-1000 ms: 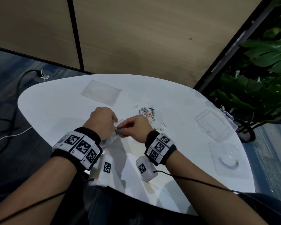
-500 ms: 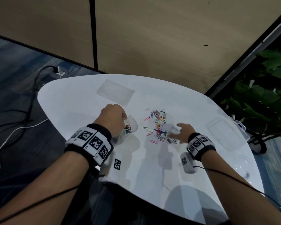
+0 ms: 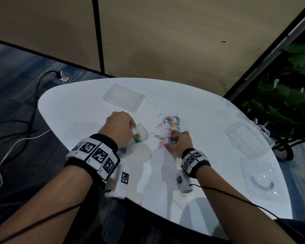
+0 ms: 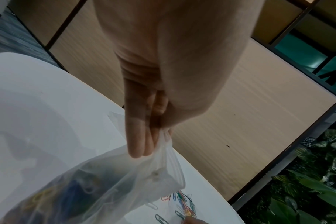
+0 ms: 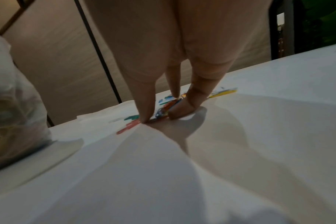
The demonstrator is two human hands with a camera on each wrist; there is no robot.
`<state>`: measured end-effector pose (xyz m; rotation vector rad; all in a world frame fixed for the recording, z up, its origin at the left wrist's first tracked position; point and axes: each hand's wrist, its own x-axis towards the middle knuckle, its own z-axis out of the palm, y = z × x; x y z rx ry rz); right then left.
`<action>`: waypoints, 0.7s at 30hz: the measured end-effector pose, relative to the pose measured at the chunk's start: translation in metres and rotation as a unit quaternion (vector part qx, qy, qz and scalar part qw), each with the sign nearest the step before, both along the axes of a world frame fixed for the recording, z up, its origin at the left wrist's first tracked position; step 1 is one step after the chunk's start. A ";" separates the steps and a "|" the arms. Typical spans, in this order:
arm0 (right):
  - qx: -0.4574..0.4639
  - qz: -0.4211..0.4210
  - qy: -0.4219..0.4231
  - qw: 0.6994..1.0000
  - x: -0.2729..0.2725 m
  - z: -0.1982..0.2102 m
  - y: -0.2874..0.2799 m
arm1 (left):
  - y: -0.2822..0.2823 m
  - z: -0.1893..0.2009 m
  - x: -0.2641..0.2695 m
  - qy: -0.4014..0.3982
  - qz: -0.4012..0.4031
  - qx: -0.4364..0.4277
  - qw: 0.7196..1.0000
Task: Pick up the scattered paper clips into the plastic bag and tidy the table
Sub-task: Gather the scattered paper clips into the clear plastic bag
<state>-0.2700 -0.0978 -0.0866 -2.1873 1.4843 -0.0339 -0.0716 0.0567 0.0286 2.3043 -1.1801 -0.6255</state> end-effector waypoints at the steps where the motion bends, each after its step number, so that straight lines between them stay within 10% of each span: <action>1: -0.012 0.012 -0.001 1.000 0.006 0.000 0.000 | -0.001 0.000 0.000 0.000 0.000 0.000 1.000; 9: -0.087 0.072 0.078 0.991 0.034 0.001 -0.006 | -0.002 0.001 -0.001 0.002 0.001 0.007 1.000; 15: 0.047 -0.118 -0.065 0.990 0.013 0.008 -0.031 | -0.001 0.003 -0.001 0.011 0.006 0.013 1.000; 21: 0.369 -0.199 -0.409 0.811 0.008 0.038 -0.021 | -0.003 0.005 -0.004 0.008 0.015 0.017 1.000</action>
